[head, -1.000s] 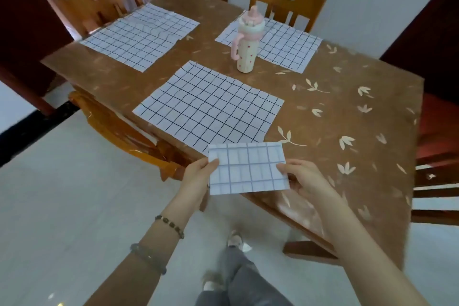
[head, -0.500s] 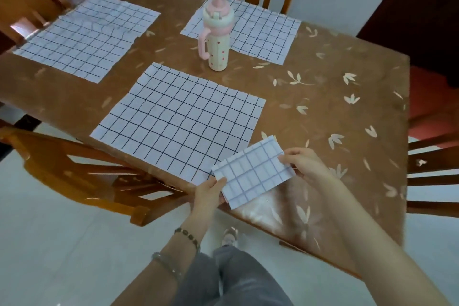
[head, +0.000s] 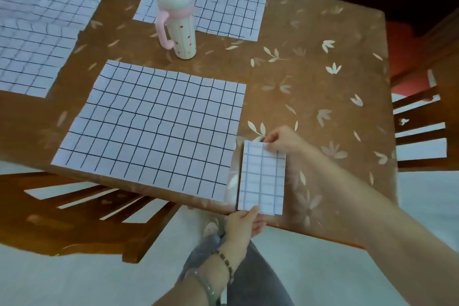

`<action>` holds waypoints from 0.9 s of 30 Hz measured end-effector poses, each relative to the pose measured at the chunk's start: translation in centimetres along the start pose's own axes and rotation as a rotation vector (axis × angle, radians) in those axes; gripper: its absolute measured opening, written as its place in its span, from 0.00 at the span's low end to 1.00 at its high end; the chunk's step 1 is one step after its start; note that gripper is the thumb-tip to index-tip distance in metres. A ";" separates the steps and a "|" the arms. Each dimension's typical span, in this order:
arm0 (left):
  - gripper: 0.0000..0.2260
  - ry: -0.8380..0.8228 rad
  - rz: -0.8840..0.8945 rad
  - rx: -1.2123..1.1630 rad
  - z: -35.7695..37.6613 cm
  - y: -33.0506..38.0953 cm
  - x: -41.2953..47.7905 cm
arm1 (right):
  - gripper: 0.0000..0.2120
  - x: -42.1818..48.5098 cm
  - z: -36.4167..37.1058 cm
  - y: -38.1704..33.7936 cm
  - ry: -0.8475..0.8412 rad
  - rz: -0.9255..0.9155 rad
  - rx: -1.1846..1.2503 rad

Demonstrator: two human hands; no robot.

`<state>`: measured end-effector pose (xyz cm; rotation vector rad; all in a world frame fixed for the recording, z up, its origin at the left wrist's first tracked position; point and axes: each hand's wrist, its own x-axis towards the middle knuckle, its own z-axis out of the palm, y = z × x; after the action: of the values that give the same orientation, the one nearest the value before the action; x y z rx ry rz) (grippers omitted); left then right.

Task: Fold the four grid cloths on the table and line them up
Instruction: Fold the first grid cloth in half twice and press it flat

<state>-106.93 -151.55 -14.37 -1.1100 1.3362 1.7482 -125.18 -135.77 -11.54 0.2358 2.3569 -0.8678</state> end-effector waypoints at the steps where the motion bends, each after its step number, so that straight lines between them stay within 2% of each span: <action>1: 0.08 0.016 -0.012 0.006 0.2 0.1 0.2 | 0.04 0.1 0.4 0.3 0.023 0.011 -0.036; 4: 0.09 0.025 -0.045 0.054 0.5 0.5 0.9 | 0.05 0.2 1.0 0.9 0.089 0.032 -0.133; 6: 0.10 0.022 -0.072 0.101 0.6 0.8 1.3 | 0.06 0.2 1.3 0.9 0.098 0.025 -0.115; 9: 0.11 0.081 -0.074 0.181 0.6 1.1 1.7 | 0.08 0.3 1.6 1.1 0.136 0.005 -0.203; 13: 0.12 0.111 -0.086 0.290 0.7 1.4 1.9 | 0.08 0.5 2.1 1.3 0.209 -0.087 -0.343; 15: 0.16 0.106 -0.041 0.430 0.6 1.6 1.4 | 0.13 0.7 2.3 2.1 0.283 -0.129 -0.367; 17: 0.21 0.063 0.124 0.586 0.4 2.0 0.7 | 0.14 0.2 2.8 3.0 0.417 -0.181 -0.319; 18: 0.22 0.037 0.271 0.665 0.3 2.4 0.3 | 0.13 -0.4 3.2 3.4 0.506 -0.212 -0.297; 20: 0.19 0.059 0.700 0.894 0.0 3.5 0.3 | 0.15 -2.1 4.4 4.4 0.617 -0.246 -0.315; 22: 0.13 0.131 1.181 1.137 -0.5 4.6 2.2 | 0.20 -3.8 6.2 5.6 0.636 -0.255 -0.403; 23: 0.14 0.158 1.317 1.271 -0.6 5.0 3.5 | 0.22 -4.5 7.4 6.2 0.636 -0.264 -0.443; 24: 0.20 0.178 1.351 1.418 -0.8 5.4 4.9 | 0.23 -5.1 8.5 6.9 0.626 -0.259 -0.478; 27: 0.30 0.157 1.218 1.764 -1.4 6.3 7.4 | 0.29 -6.0 10.9 8.0 0.514 -0.155 -0.528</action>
<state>-115.22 -154.42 -18.74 0.7377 2.8388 0.2591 -112.26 -136.35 -18.72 0.0587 3.0163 -0.2299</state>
